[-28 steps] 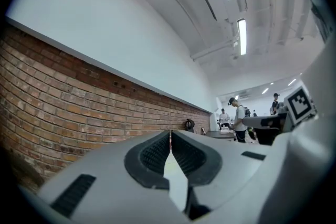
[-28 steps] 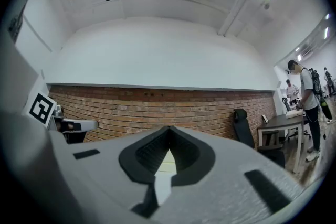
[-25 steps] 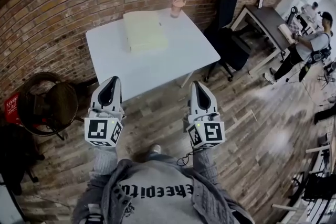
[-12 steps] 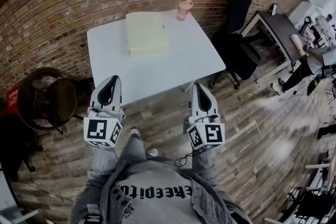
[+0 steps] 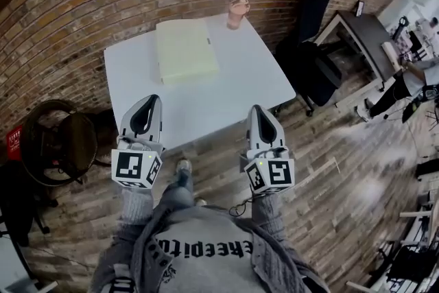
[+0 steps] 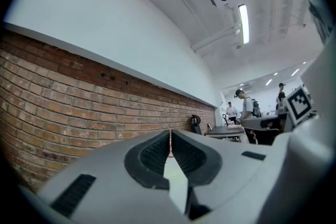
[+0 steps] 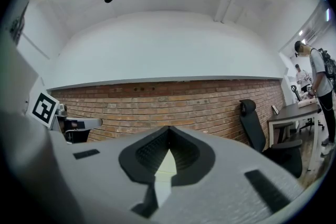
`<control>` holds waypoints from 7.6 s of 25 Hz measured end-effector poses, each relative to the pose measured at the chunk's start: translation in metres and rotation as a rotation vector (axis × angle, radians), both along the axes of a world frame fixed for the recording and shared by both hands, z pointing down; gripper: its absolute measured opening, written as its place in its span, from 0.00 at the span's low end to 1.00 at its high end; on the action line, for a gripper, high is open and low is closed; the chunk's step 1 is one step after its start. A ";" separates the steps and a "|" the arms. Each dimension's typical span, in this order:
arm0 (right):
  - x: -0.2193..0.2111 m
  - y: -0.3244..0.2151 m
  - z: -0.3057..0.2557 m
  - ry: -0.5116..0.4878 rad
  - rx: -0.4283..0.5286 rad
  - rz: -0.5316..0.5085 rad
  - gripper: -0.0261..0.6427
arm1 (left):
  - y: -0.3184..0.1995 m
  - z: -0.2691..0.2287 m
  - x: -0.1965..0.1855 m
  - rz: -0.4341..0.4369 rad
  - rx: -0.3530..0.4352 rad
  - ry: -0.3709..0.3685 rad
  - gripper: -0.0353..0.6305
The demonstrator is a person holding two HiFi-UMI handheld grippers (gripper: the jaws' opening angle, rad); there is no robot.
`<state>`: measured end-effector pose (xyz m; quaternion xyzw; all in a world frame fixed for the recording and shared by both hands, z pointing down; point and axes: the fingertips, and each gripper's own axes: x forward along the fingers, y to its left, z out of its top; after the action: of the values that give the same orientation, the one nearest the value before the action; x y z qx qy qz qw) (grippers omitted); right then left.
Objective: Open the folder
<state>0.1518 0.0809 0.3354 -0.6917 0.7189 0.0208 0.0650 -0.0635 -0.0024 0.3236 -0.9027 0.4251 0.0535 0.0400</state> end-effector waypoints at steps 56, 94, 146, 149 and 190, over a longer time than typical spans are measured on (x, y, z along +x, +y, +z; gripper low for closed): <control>0.033 -0.294 0.148 -0.030 -0.443 -0.323 0.04 | -0.205 0.158 0.071 -0.010 -0.160 -0.586 0.07; 0.045 -0.324 0.222 -0.025 -0.603 -0.470 0.04 | -0.203 0.261 0.118 0.005 -0.086 -1.256 0.20; 0.041 -0.331 0.262 0.001 -0.701 -0.516 0.04 | -0.231 0.216 0.119 -0.162 -0.167 -0.913 0.09; 0.042 -0.330 0.262 0.000 -0.703 -0.501 0.04 | -0.231 0.203 0.108 -0.197 -0.195 -0.810 0.09; 0.028 -0.312 0.262 0.022 -0.744 -0.297 0.04 | -0.252 0.239 -0.110 -0.643 -0.791 -0.050 0.07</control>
<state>0.1799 -0.2307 0.5972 -0.5563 0.7702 -0.2431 -0.1955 -0.1737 -0.2541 0.5624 -0.6731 0.6681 -0.1484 -0.2803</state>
